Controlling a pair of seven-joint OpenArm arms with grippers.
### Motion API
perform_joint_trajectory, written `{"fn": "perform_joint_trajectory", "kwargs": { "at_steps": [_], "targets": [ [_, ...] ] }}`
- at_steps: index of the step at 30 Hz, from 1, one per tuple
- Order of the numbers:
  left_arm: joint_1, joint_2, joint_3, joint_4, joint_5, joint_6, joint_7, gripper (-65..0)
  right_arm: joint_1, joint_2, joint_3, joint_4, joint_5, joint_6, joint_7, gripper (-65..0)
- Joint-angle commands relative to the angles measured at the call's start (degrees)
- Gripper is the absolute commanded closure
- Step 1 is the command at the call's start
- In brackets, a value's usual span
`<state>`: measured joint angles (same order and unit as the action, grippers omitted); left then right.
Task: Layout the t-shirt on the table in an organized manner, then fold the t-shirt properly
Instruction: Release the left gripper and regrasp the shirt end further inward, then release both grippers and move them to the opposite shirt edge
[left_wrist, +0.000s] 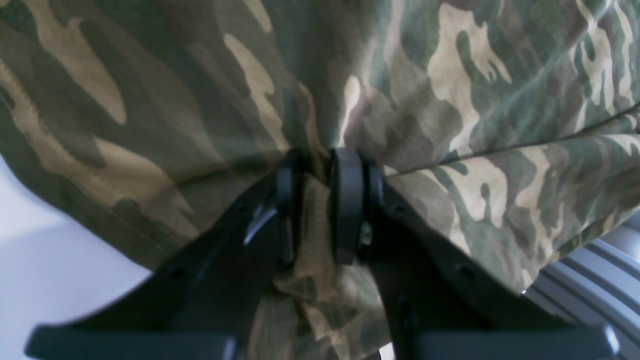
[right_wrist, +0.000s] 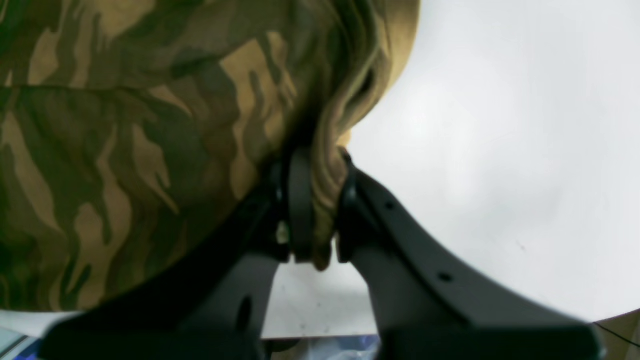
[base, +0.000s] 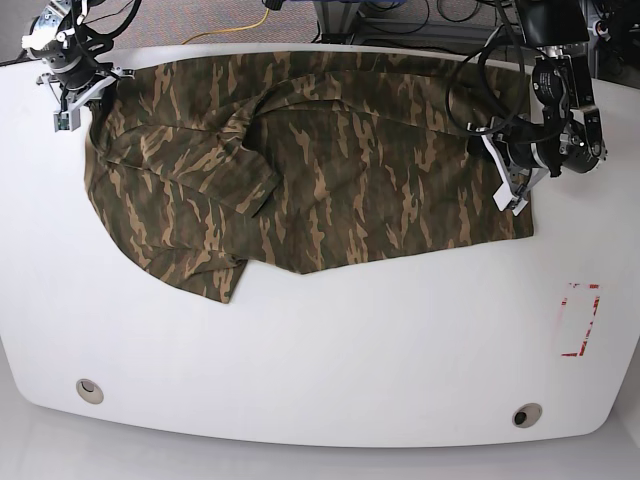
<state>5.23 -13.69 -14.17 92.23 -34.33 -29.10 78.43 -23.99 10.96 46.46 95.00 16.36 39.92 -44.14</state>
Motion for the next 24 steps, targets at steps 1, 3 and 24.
{"fn": "perform_joint_trajectory", "kwargs": {
  "at_steps": [1,3,24],
  "targets": [
    [-0.4,-0.8,-0.1,1.3,-0.4,0.1,-0.1,-8.8,-0.1,0.9,0.4,1.0,0.5,0.1,0.8,-5.7],
    [-0.4,-1.8,-0.1,2.4,-0.4,0.1,-0.1,-8.8,-0.1,0.9,0.4,1.0,0.5,0.1,0.8,-5.7],
    [-2.7,-2.6,0.0,5.6,-0.4,0.1,1.5,-37.6,-0.2,0.9,0.8,1.3,0.5,0.1,0.8,-22.8]
  ]
}}
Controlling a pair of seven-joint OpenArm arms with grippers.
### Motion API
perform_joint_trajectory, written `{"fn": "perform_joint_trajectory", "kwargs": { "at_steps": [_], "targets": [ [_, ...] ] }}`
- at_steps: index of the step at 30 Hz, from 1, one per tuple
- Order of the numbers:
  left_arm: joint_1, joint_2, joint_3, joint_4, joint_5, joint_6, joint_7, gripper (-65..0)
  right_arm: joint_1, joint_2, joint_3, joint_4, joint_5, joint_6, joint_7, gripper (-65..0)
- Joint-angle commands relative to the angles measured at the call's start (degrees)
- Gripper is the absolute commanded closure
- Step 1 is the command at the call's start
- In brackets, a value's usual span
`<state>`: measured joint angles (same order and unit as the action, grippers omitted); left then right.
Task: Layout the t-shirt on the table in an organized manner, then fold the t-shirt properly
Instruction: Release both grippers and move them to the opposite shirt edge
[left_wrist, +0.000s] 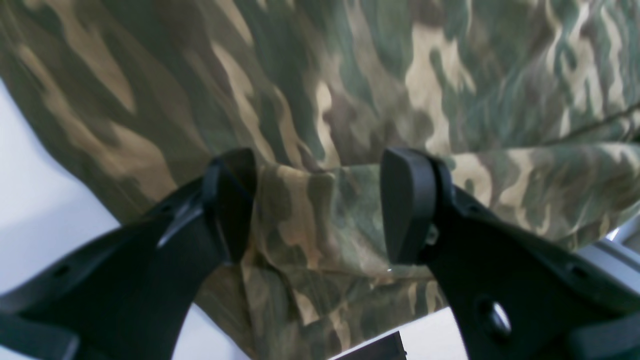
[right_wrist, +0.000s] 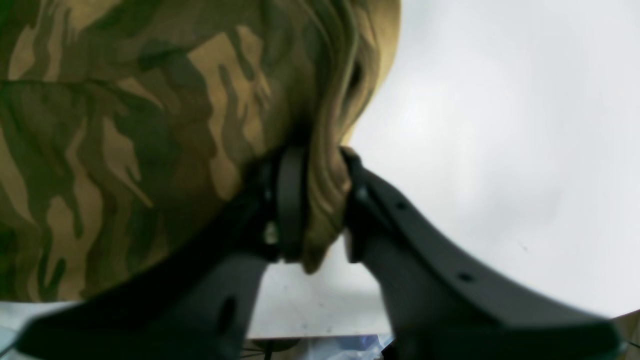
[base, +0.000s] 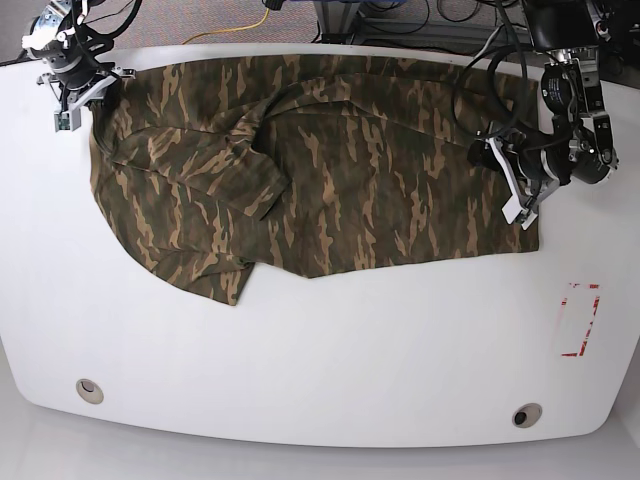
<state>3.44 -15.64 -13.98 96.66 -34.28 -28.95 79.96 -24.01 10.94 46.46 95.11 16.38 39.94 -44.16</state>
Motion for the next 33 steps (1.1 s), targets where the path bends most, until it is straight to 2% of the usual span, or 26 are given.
{"fn": "perform_joint_trajectory", "kwargs": {
  "at_steps": [1,4,6,12,17,21,24,28,33],
  "targets": [
    [-1.4,-0.7,-0.2,1.3,-0.4,0.0,0.0,-37.6,-0.2,0.9,1.3,1.2,0.5,0.1,0.9,-26.5],
    [-2.3,-0.7,-0.2,3.2,-0.1,0.1,0.0,-37.6,-0.1,0.7,4.2,1.2,0.5,0.1,0.9,-37.1],
    [-2.5,-0.8,-0.4,4.7,-0.3,0.1,0.0,-37.6,-0.1,0.5,5.4,1.3,0.6,0.1,0.9,-42.0],
    [-2.8,-4.0,-0.5,9.2,-0.4,0.1,0.0,-37.6,-0.4,0.2,8.6,7.3,0.8,0.1,0.8,-53.3],
    [-4.0,-4.4,-1.4,12.2,-0.5,0.0,0.0,-37.5,-0.2,-0.3,9.8,12.4,0.9,0.1,0.8,-63.3],
    [-4.5,-4.2,-5.2,12.6,-0.5,0.0,0.0,-37.5,2.0,0.0,8.9,13.9,1.0,0.1,0.7,-65.0],
    [-5.8,-4.0,-8.1,12.6,-0.5,0.0,0.0,-37.5,6.0,0.5,6.9,13.9,0.4,0.1,-1.3,-65.0],
    [-6.6,-3.9,-9.5,12.5,-0.5,0.0,-1.3,-37.5,11.7,3.7,4.0,13.1,-0.2,0.1,-5.8,-65.0],
    [-9.4,-3.9,-9.9,12.3,-0.5,0.0,-1.5,-37.5,19.1,6.0,-1.2,8.8,-0.3,0.1,-6.3,-65.0]
  ]
}}
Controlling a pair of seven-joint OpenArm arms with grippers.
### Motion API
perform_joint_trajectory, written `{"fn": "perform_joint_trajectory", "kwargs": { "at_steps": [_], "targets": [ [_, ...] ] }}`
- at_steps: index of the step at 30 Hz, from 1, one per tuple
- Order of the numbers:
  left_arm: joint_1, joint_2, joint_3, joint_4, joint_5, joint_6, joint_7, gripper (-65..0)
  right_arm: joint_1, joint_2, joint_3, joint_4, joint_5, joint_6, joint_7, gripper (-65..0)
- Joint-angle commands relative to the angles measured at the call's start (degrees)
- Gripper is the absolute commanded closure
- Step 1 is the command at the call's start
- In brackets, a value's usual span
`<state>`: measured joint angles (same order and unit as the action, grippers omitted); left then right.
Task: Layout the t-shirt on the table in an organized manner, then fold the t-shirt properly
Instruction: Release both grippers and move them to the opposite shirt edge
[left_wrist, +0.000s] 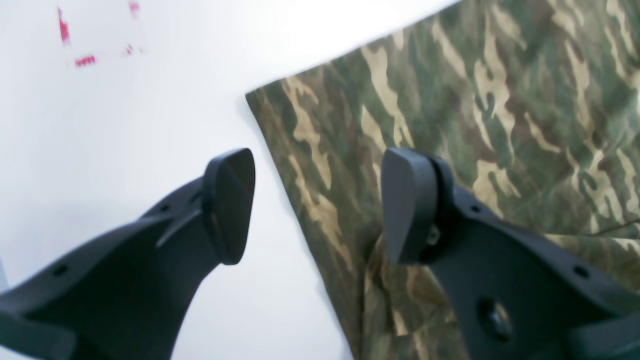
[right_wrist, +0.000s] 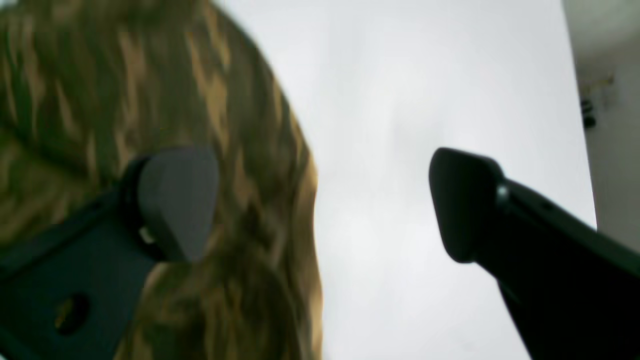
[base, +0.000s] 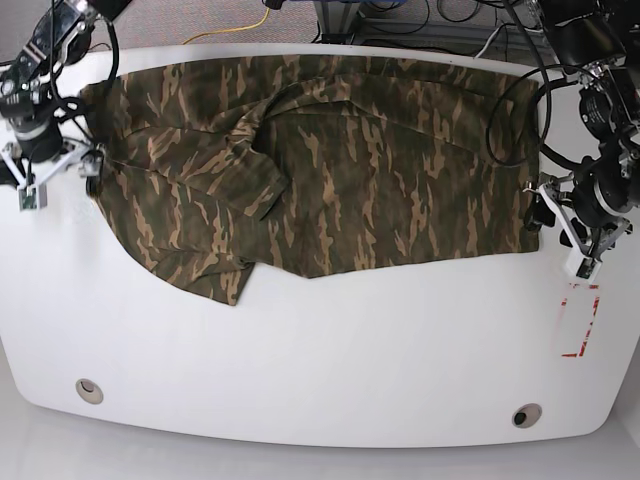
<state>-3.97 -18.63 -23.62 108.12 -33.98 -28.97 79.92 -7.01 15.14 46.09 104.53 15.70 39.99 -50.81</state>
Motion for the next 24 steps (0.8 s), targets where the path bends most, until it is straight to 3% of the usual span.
{"fn": "perform_joint_trajectory", "kwargs": {
  "at_steps": [1,12,18,24],
  "targets": [
    [-2.4,-0.9,-0.3,0.9,-0.7,0.0,-1.5,-37.5,3.4,2.4,-1.7,-1.7,0.3,0.0,0.4,-65.0],
    [-5.7,1.1,-0.3,0.7,-0.3,0.3,-1.5,-37.6,20.1,9.2,-13.2,-24.0,0.3,0.0,1.1,-65.0],
    [-5.8,3.6,-0.3,0.7,0.0,0.4,-2.7,-37.6,28.1,12.8,-21.7,-39.0,0.3,0.0,8.0,-65.0],
    [-5.3,4.3,-0.3,-0.3,2.6,0.4,-8.1,-37.6,33.8,13.7,-27.2,-51.2,0.3,0.0,13.7,-65.0]
  ]
}}
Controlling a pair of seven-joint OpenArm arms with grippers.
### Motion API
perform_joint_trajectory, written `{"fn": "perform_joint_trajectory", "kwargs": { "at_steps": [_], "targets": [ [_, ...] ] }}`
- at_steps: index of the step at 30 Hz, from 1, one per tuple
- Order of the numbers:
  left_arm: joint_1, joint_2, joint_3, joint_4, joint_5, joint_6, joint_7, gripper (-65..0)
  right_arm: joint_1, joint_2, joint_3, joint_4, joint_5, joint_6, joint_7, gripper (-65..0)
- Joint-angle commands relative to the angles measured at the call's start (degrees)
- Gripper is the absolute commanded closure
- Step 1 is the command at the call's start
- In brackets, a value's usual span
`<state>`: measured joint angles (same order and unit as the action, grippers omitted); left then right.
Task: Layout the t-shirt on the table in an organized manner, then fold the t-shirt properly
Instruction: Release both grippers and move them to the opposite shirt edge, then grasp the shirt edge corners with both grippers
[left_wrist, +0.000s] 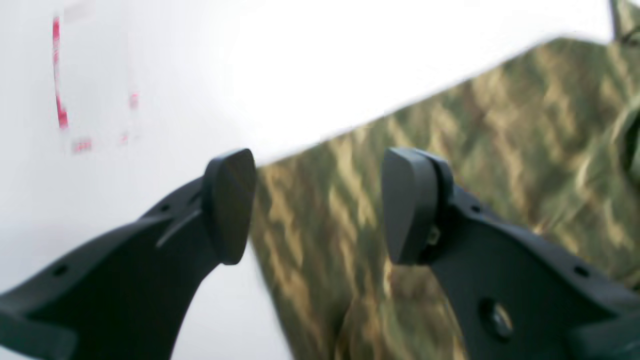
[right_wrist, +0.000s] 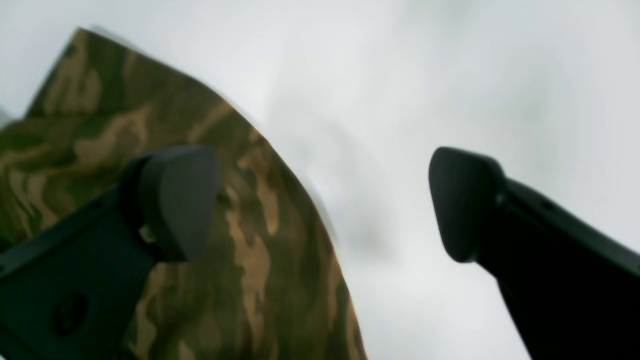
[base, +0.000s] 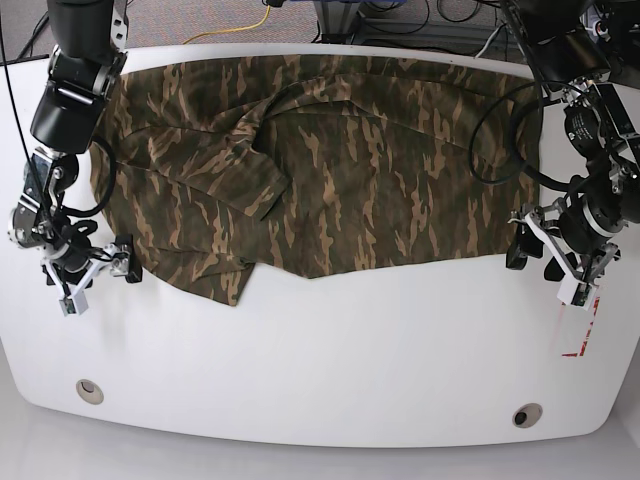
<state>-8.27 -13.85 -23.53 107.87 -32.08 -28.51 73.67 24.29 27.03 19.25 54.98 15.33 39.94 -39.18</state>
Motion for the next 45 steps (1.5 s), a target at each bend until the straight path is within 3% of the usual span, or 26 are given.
{"fn": "perform_joint_trajectory", "kwargs": {
  "at_steps": [1,9,19,33,37,43,45],
  "targets": [
    [-1.0,-0.4,-0.3,-0.7,1.2,0.0,-2.2,-37.6,3.1,2.1,-1.2,-3.6,0.6,0.1,3.0,-65.0],
    [-2.5,-0.6,-0.4,-6.6,1.9,-0.1,-2.4,-37.6,4.7,2.3,-6.3,-12.5,0.6,0.1,9.2,-65.0],
    [-6.9,-1.0,-3.6,-17.7,2.0,-0.2,-2.8,-37.6,2.6,0.5,-8.2,-12.6,0.9,0.1,9.3,-65.0],
    [-8.2,-4.7,-4.4,-27.0,2.0,-0.1,-9.6,-37.6,1.7,-1.5,-8.1,-12.7,0.8,0.1,9.4,-64.0],
    [-8.3,-6.4,-4.4,-29.8,2.0,-0.1,-11.1,-37.6,1.2,-1.6,-8.1,-11.6,0.8,0.1,9.4,-54.9],
    [-8.2,-7.1,-4.3,-32.1,2.0,-0.2,-12.1,-37.6,0.9,-2.8,-8.2,-10.5,0.8,0.1,9.2,-35.4],
    [-8.2,-7.1,-4.4,-32.3,2.0,-0.3,-12.2,-37.6,0.6,-2.8,-8.2,-10.5,0.8,0.1,9.2,-32.2]
  ]
}}
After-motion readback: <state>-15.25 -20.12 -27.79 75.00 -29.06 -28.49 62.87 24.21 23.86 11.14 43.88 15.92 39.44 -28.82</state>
